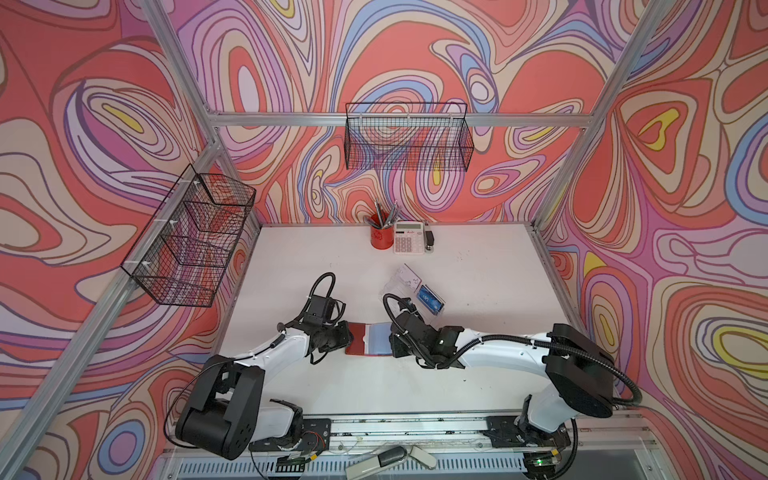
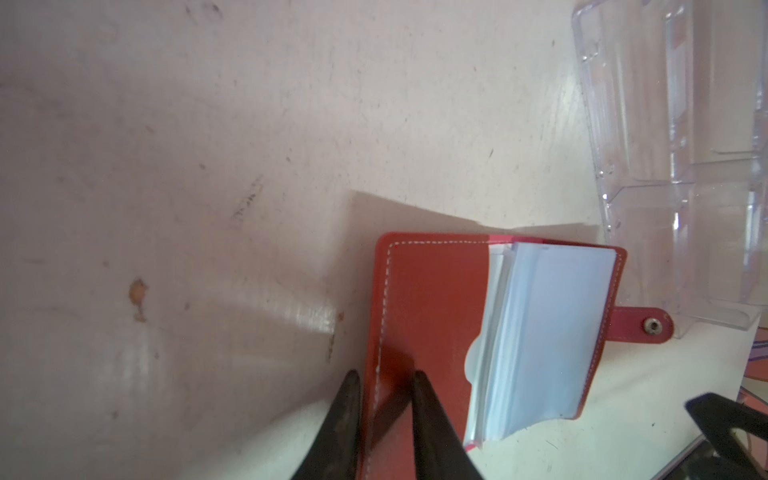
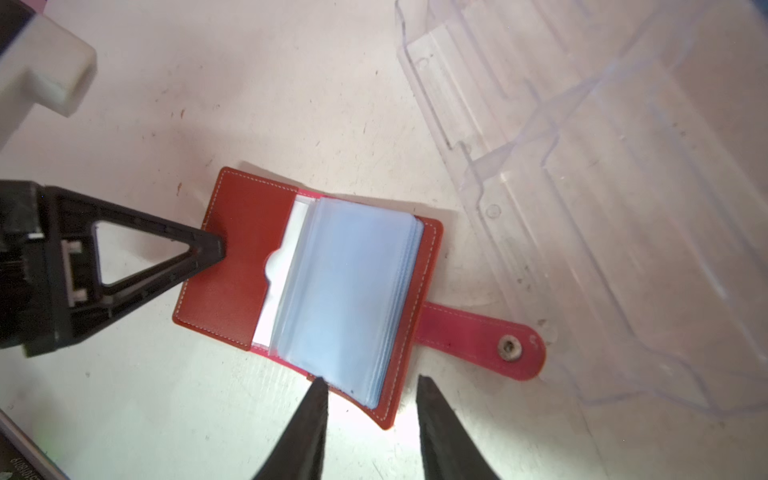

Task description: Put the credit cards into the card holder

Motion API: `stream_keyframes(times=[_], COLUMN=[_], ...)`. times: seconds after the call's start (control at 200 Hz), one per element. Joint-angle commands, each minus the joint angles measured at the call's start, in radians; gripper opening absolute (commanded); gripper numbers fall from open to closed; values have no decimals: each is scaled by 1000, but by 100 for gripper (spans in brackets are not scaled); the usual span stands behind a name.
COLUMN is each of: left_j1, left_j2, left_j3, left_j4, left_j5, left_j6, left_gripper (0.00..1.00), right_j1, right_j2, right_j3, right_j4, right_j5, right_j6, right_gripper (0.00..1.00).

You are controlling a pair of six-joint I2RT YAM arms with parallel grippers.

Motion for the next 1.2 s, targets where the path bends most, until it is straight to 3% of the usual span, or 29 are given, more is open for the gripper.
stream_keyframes(times=[0.0,0.215,0.481,0.751,1.197], left_j1=[10,34,69,69,69], left_j2=[19,53,56,29,35], left_j3=[24,16,-54,-53,-45], left_j4=[18,34,123,92,85], left_j5=[29,57,128,105,106], left_j6=[-12,-24,-72,-65,-60], left_gripper=[27,23,18,19,18], right_j1=[0,7,7,7,7], right_j2=[-59,-70,49,141,154], right_j3=[-34,-66,-30,40,52], right_j4=[-19,63,108,73,53], right_j5=[24,-39,-62,-19,15], right_j6=[21,46,52,46,43], right_gripper=[38,35,35,34,33])
